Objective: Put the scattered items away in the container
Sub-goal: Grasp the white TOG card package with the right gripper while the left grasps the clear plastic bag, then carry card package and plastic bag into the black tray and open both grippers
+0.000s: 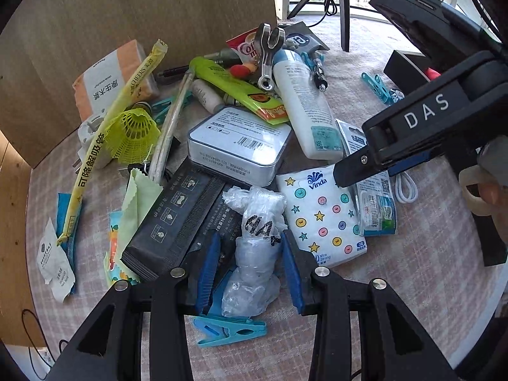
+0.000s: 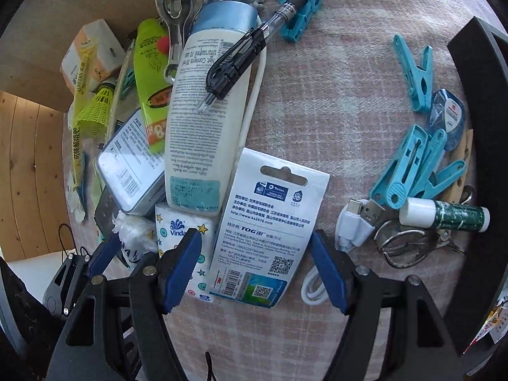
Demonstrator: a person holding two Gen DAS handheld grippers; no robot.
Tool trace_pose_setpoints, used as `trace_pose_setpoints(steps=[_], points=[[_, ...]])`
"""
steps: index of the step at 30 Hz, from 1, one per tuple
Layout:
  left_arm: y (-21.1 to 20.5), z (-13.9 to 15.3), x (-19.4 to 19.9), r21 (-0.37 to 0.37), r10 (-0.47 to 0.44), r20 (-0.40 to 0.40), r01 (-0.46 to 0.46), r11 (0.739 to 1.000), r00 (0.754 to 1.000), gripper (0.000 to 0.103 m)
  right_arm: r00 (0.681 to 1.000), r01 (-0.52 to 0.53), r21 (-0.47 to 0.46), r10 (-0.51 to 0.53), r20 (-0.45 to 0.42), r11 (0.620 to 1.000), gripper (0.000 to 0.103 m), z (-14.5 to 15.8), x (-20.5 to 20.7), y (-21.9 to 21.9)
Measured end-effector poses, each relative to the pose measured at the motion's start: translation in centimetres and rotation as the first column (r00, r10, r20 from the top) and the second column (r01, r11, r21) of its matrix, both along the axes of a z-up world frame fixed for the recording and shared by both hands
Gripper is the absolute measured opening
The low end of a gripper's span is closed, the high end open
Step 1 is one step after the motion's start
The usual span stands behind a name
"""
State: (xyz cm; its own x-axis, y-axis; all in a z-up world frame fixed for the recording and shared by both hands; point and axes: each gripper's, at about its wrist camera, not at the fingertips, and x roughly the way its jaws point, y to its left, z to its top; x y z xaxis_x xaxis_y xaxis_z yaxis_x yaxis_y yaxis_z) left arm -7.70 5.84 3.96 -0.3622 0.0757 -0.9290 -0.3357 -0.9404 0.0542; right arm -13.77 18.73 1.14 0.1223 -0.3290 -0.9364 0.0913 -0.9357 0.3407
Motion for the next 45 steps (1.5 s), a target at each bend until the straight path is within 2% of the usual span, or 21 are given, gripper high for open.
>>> trace_pose_setpoints(steps=[4,7,8,11,15,21,26,32,38,45], points=[[0.1,-0.1,0.1,-0.005,-0.006,-0.005,0.006,1.000,1.000,0.036,0.999,-0.036,0.016,0.036,-0.011,0.999,0.061,0.2,0.3,-0.2],[0.3,0.0,-0.4,0.000,-0.002,-0.005,0.002,1.000,1.000,0.034,1.000,-0.031,0.006,0.031,-0.005,1.000,0.058,0.3,0.5,0.8],[0.4,0.0,-0.5,0.005,-0.002,-0.003,0.002,1.000,1.000,0.027,0.999,-0.033,0.005,0.033,-0.005,0.999,0.058,0.3,0.6,0.8],[0.6,0.0,-0.5,0.005,-0.002,-0.001,0.002,1.000,1.000,0.024,0.999,-0.033,0.001,0.033,-0.007,0.999,0.057,0.5,0.8,0.9],[0.3,0.4,0.1,0.037,0.008,0.015,-0.009,0.999,1.000,0.023,0.999,-0.037,-0.024,0.037,-0.006,0.999,0.057,1.1,1.3,1.3],[-0.8,2.6,1.6,0.067,0.052,-0.012,-0.051,0.996,0.999,0.022,0.996,-0.080,-0.050,0.077,-0.048,0.996,0.057,3.3,2.5,1.8],[-1.1,4.7,2.3,0.093,0.085,-0.037,-0.081,0.992,0.996,0.022,0.986,-0.135,-0.023,0.132,-0.104,0.991,0.057,5.5,3.9,1.9],[1.4,6.2,3.3,0.116,0.099,-0.053,-0.092,0.989,0.994,0.022,0.970,-0.165,0.021,0.166,-0.177,0.986,0.057,8.1,5.1,3.9],[4.9,7.9,3.3,0.183,0.091,-0.051,-0.081,0.980,0.995,0.022,0.953,-0.161,0.056,0.170,-0.250,0.985,0.057,10.5,4.1,8.6],[12.0,9.2,3.5,0.259,0.014,-0.052,0.000,0.966,0.999,0.022,0.944,-0.064,0.079,0.086,-0.318,0.995,0.057,11.9,3.9,15.5]])
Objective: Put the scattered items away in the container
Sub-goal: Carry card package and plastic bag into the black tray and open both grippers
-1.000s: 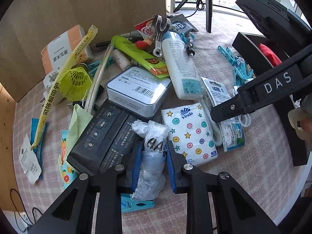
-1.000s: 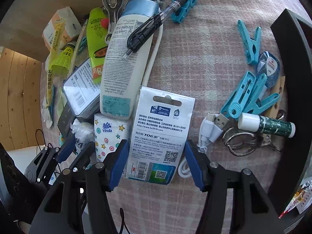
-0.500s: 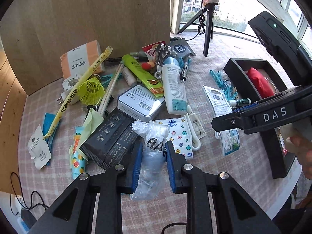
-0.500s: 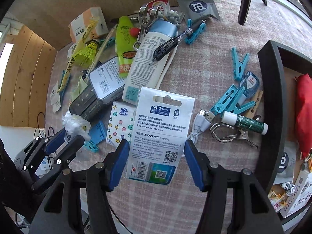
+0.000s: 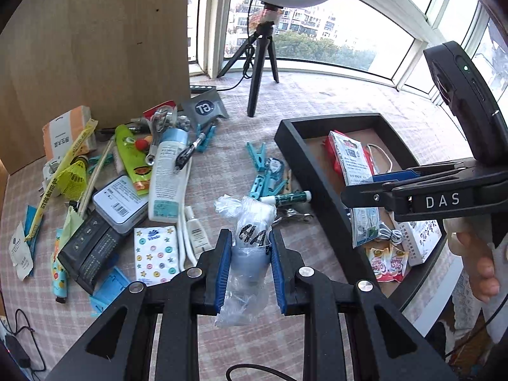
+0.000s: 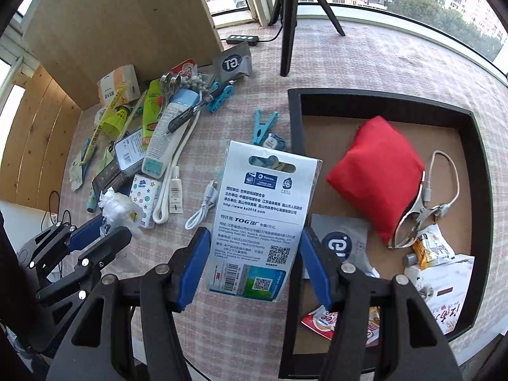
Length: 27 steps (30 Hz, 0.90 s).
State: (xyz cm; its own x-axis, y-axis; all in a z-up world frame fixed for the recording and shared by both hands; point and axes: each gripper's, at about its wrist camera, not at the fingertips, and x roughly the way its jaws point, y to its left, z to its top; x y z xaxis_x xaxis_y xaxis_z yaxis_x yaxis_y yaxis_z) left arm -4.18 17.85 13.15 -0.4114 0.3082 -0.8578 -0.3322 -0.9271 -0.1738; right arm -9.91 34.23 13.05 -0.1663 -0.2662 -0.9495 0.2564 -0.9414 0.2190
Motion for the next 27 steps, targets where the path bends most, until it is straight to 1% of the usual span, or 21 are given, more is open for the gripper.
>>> trace_pose_setpoints(steps=[5,11,16,24,25,26,27], points=[[5.4,0.4,-0.1,0.025,-0.064,0.002,0.064,0.998,0.998,0.022,0.994,0.098,0.012,-0.098,-0.043,0.995,0.057,1.4,-0.3,6.8],[11.2,0.5,0.2,0.041,-0.134,0.018,0.133,0.990,0.991,0.022,0.979,0.197,0.058,-0.193,-0.063,0.979,0.057,1.1,-0.9,12.9],[14.8,0.7,0.8,0.042,-0.182,0.021,0.181,0.983,0.983,0.023,0.968,0.248,0.091,-0.243,-0.071,0.964,0.057,0.6,-1.0,16.4],[18.3,1.1,1.6,0.048,-0.229,0.032,0.227,0.973,0.973,0.023,0.949,0.310,0.114,-0.302,-0.089,0.944,0.057,0.6,-0.6,19.8],[18.6,1.2,1.7,0.051,-0.232,0.030,0.231,0.972,0.972,0.025,0.947,0.317,0.117,-0.308,-0.089,0.941,0.058,0.5,-0.5,20.1],[18.8,1.3,1.9,0.060,-0.238,0.029,0.236,0.970,0.971,0.032,0.945,0.325,0.114,-0.316,-0.089,0.939,0.058,0.5,-0.6,20.3],[19.0,1.3,2.0,0.059,-0.239,0.034,0.237,0.970,0.970,0.041,0.942,0.332,0.110,-0.323,-0.093,0.937,0.059,0.5,-0.6,20.6]])
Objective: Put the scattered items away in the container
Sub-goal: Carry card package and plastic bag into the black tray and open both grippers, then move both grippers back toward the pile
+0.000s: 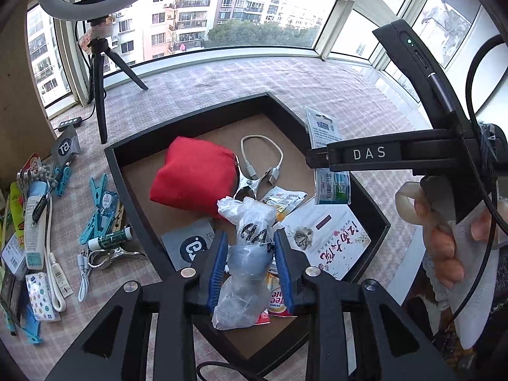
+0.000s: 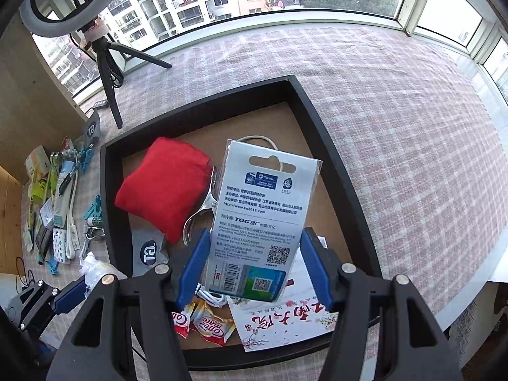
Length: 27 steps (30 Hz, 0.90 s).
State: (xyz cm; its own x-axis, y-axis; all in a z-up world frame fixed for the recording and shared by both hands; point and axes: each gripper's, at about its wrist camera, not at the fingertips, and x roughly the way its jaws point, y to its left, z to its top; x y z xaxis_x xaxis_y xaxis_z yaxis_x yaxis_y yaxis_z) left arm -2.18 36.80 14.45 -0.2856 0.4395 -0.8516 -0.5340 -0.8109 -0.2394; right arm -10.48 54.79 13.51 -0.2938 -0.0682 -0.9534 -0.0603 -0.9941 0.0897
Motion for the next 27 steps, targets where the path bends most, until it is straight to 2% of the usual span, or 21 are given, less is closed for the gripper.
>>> trace_pose_setpoints(steps=[1,2,4,6,17,27], points=[[0.0,0.1,0.2,-0.002,0.005,-0.004,-0.005,1.000,1.000,0.063,1.000,0.004,0.004,-0.004,0.002,1.000,0.059,-0.1,-0.1,0.2],[-0.1,0.3,0.4,0.004,0.009,-0.025,-0.009,1.000,1.000,0.066,1.000,0.004,0.002,-0.004,0.003,1.000,0.059,-0.1,-0.1,0.2],[-0.1,0.7,0.8,-0.021,0.011,-0.072,-0.012,1.000,0.997,0.066,1.000,0.002,-0.004,-0.002,0.006,1.000,0.061,-0.1,-0.1,0.1],[-0.5,0.8,0.8,-0.035,0.015,-0.087,-0.018,0.999,0.996,0.065,1.000,-0.009,0.005,0.009,-0.001,1.000,0.061,0.0,-0.1,-0.3],[-5.9,-0.1,-0.7,-0.043,0.149,-0.065,-0.152,0.987,0.987,0.064,0.994,-0.109,-0.044,0.109,-0.017,0.993,0.061,0.7,0.2,-5.3],[-13.7,-1.9,-1.9,-0.085,0.294,-0.047,-0.297,0.951,0.955,0.062,0.973,-0.231,-0.062,0.232,0.003,0.971,0.061,0.2,0.4,-12.4]])
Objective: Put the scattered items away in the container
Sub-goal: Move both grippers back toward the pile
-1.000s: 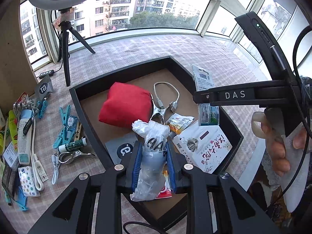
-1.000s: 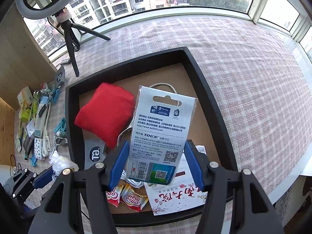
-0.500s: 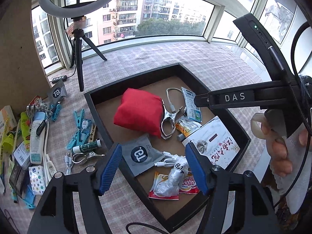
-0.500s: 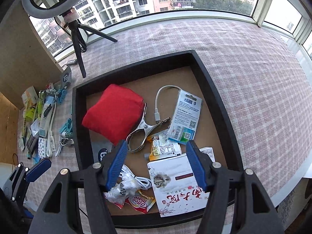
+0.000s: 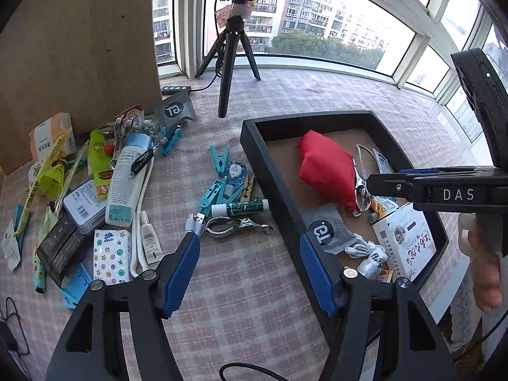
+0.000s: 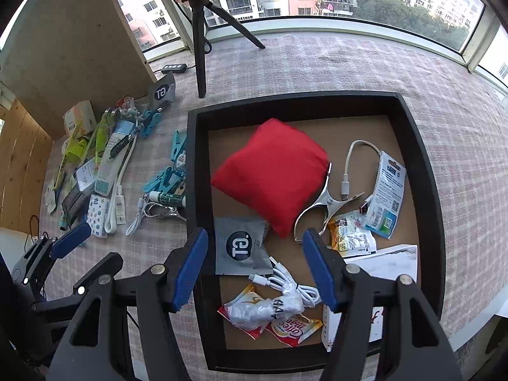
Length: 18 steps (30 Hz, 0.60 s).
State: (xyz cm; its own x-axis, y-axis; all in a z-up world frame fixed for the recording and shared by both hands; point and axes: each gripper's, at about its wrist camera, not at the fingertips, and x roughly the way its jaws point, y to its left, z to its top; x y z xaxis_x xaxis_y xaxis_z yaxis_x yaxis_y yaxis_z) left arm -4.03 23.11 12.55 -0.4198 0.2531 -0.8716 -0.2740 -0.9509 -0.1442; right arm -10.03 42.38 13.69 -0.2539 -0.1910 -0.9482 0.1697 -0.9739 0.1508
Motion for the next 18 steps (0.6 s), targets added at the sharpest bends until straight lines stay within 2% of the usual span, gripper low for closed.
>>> trace_pose_setpoints(steps=[11,18], points=[[-7.5,-2.1,-0.6,-0.031,0.127,0.023,-0.127,0.991,0.992,0.062,0.994,-0.094,-0.031,0.096,0.058,0.995,0.061,-1.9,0.2,-7.6],[-12.5,-4.5,-1.4,-0.060,0.221,0.047,-0.219,0.974,0.974,0.060,0.984,-0.136,-0.091,0.145,0.106,0.987,0.061,-3.8,0.9,-12.6]])
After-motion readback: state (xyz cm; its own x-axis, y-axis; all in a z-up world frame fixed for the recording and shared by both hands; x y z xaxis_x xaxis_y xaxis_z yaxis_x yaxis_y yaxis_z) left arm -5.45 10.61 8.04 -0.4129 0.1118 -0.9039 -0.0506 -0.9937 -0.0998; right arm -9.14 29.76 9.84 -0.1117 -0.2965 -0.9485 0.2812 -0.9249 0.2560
